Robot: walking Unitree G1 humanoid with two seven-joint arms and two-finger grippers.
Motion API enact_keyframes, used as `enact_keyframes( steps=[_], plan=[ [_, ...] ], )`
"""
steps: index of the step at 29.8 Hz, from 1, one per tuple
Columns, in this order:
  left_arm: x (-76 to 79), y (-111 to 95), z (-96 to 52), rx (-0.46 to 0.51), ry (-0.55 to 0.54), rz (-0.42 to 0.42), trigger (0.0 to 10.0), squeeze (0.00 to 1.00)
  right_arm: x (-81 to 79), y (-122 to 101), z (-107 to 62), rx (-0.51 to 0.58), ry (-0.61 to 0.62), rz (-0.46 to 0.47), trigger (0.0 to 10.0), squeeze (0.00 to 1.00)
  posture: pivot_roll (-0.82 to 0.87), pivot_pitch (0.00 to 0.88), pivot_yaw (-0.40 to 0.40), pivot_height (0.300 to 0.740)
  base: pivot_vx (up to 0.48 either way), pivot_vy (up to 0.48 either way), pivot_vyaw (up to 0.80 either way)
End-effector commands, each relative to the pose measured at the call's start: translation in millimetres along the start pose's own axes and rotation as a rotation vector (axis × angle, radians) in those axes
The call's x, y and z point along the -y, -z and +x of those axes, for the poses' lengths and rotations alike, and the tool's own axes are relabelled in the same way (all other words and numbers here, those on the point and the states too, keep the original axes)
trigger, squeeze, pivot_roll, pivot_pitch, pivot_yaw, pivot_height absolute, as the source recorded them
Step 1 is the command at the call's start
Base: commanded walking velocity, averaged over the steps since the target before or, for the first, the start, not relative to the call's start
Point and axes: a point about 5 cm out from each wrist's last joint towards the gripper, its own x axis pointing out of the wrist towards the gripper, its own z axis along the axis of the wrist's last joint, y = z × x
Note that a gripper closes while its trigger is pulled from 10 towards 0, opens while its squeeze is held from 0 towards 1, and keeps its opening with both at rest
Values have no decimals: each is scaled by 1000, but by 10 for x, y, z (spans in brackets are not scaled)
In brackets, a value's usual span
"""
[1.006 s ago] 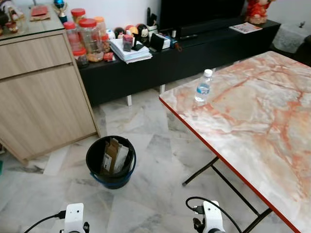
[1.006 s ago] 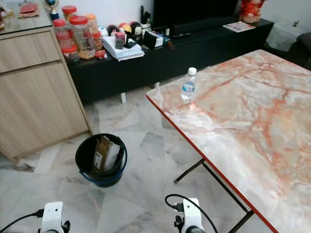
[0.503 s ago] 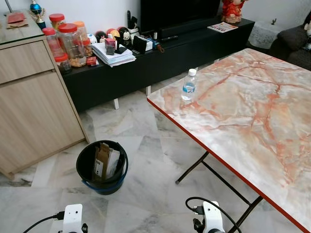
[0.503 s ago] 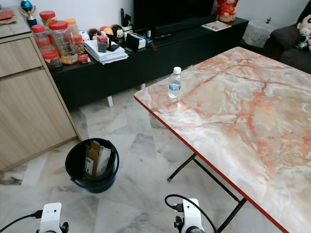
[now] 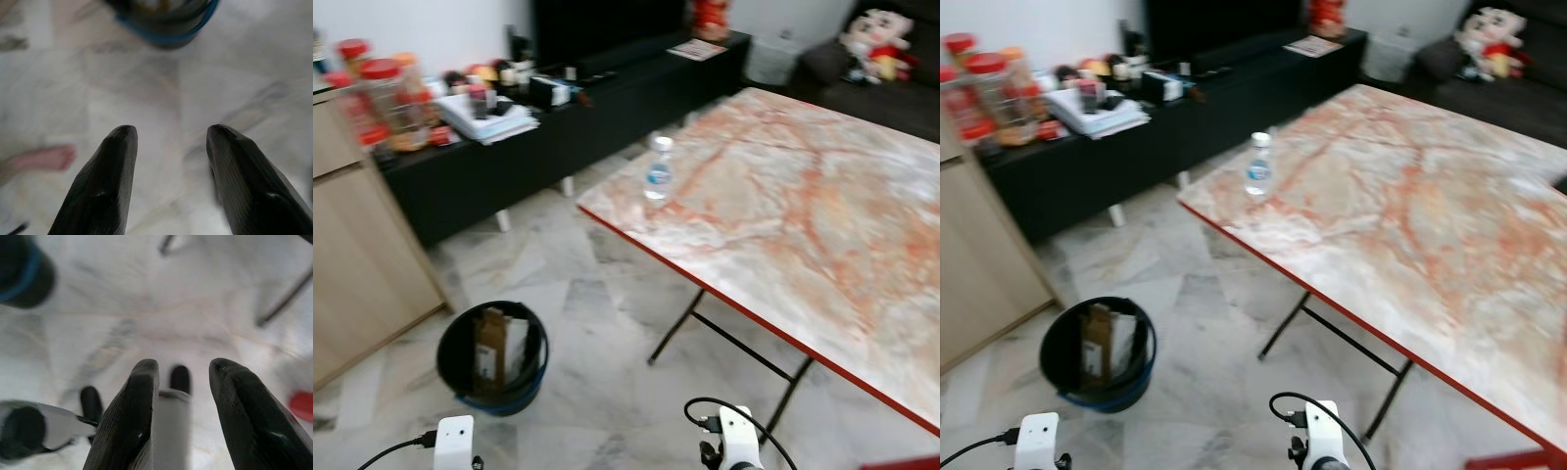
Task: Picking trash to rubbish bin
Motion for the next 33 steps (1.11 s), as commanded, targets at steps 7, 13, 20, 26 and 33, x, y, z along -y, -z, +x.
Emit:
enact_keyframes(
  steps=[7, 13, 20, 26, 33],
  plan=[
    [-89, 134, -22, -45, -22, 34, 10000, 0, -69, -50, 16, 11, -15, 4, 10000, 0, 39, 33, -41, 740, 0, 0, -744],
    [-94, 125, -19, -45, -24, 34, 10000, 0, -73, -54, 17, 12, -15, 5, 10000, 0, 41, 34, -41, 740, 0, 0, -743],
    [-95, 118, -18, -43, -27, 32, 10000, 0, -71, -64, 18, 13, -15, 3, 10000, 0, 39, 33, -42, 740, 0, 0, -743],
    [-92, 125, -19, -44, -26, 31, 10000, 0, -65, -73, 19, 17, -13, 7, 10000, 0, 39, 31, -41, 740, 0, 0, -741],
    [-96, 112, -17, -39, -26, 39, 10000, 0, -73, -72, 18, 26, -15, 16, 10000, 0, 39, 35, -39, 740, 0, 0, -264]
  ],
)
